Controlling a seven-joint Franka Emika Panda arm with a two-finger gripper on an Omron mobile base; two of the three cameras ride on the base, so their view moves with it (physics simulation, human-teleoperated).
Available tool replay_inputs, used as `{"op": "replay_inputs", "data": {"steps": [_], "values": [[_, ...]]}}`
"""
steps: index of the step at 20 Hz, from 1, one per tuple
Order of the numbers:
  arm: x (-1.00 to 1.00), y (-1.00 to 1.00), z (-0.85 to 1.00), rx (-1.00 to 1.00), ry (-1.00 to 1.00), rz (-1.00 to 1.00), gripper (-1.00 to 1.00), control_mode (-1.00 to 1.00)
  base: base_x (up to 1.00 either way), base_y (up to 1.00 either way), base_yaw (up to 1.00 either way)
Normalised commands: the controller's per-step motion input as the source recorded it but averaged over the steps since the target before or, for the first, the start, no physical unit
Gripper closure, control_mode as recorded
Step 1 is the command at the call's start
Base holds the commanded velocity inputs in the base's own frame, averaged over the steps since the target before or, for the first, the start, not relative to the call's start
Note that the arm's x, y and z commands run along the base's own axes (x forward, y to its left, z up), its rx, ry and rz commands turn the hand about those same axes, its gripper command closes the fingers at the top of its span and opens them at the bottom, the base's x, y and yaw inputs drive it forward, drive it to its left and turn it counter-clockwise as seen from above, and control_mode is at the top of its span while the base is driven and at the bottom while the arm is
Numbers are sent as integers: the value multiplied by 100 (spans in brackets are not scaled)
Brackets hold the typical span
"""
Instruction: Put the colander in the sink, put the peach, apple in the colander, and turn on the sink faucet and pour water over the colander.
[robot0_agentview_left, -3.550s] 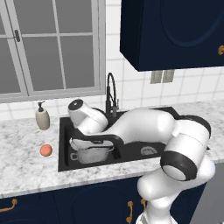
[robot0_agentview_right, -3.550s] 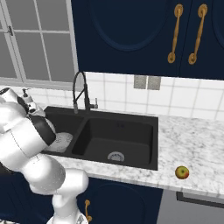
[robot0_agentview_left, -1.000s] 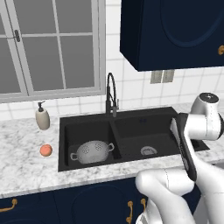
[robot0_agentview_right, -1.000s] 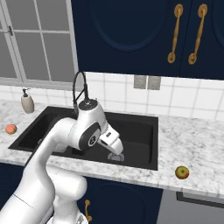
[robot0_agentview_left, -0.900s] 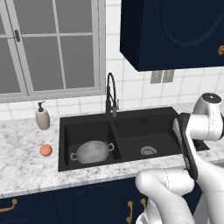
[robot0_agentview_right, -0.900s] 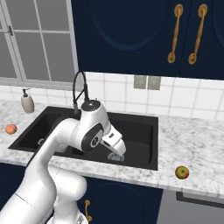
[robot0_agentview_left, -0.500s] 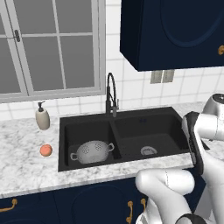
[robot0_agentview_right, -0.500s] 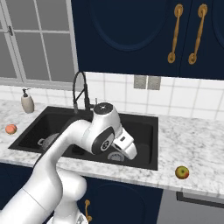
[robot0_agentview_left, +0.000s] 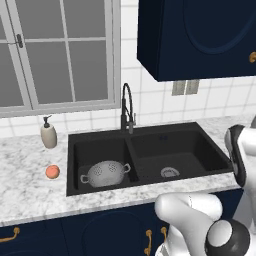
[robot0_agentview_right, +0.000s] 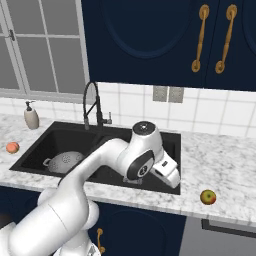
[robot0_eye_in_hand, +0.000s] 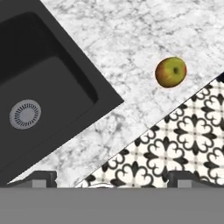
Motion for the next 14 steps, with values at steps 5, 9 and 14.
{"op": "replay_inputs", "data": {"steps": [5,9,14], "values": [[0,-58,0,0,3,-2,-100,-100,0,0,0],[0,-52,0,0,0,0,-100,-100,0,0,0],[0,-43,-9,0,0,0,-100,-100,0,0,0]]}}
